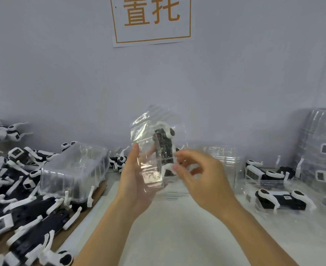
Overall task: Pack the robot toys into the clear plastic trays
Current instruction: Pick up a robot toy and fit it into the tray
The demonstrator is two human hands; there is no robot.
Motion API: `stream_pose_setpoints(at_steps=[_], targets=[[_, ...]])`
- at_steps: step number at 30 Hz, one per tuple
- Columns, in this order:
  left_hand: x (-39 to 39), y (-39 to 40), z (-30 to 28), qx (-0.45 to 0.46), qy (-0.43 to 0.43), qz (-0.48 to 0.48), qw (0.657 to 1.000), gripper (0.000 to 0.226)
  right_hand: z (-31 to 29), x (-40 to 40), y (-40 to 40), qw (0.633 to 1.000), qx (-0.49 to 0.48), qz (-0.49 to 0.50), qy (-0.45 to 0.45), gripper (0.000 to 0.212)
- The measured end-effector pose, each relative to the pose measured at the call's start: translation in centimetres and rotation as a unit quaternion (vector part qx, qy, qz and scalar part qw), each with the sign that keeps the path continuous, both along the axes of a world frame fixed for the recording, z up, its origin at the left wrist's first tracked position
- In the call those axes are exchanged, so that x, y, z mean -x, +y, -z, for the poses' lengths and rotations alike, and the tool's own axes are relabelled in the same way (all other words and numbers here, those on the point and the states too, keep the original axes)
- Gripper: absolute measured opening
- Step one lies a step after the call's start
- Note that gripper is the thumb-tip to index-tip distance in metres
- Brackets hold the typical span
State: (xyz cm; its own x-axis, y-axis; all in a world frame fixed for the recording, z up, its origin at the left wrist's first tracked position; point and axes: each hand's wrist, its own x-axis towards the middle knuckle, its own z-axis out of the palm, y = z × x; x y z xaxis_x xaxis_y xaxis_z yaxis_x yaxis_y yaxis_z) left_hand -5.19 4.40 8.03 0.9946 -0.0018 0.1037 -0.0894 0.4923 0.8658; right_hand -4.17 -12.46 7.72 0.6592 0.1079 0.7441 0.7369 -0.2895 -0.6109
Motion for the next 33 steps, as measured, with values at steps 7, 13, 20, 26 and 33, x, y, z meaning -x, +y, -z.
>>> stream_pose_setpoints(at_steps=[7, 13, 20, 26, 33], targets=[[0.0, 0.2, 0.3, 0.058, -0.001, 0.04, 0.997, 0.067, -0.4, 0.2, -0.2, 0.998, 0.044, -0.009, -0.042, 0.018], [0.4, 0.1, 0.2, 0.041, -0.016, 0.046, 0.998, 0.062, -1.4, 0.5, -1.0, 0.996, 0.068, -0.008, -0.058, 0.008], [0.6, -0.3, 0.2, 0.027, -0.023, 0.07, 0.997, 0.055, -1.9, 0.5, -0.5, 0.988, 0.025, 0.056, -0.138, 0.033], [0.7, -0.2, 0.3, 0.012, 0.002, 0.066, 0.998, 0.057, -1.3, 0.3, -0.6, 0.992, 0.047, 0.054, -0.106, 0.039], [0.8, 0.2, -0.1, -0.063, -0.023, 0.045, 0.997, 0.056, -1.5, 0.3, -1.0, 0.993, 0.047, 0.065, -0.09, 0.035]])
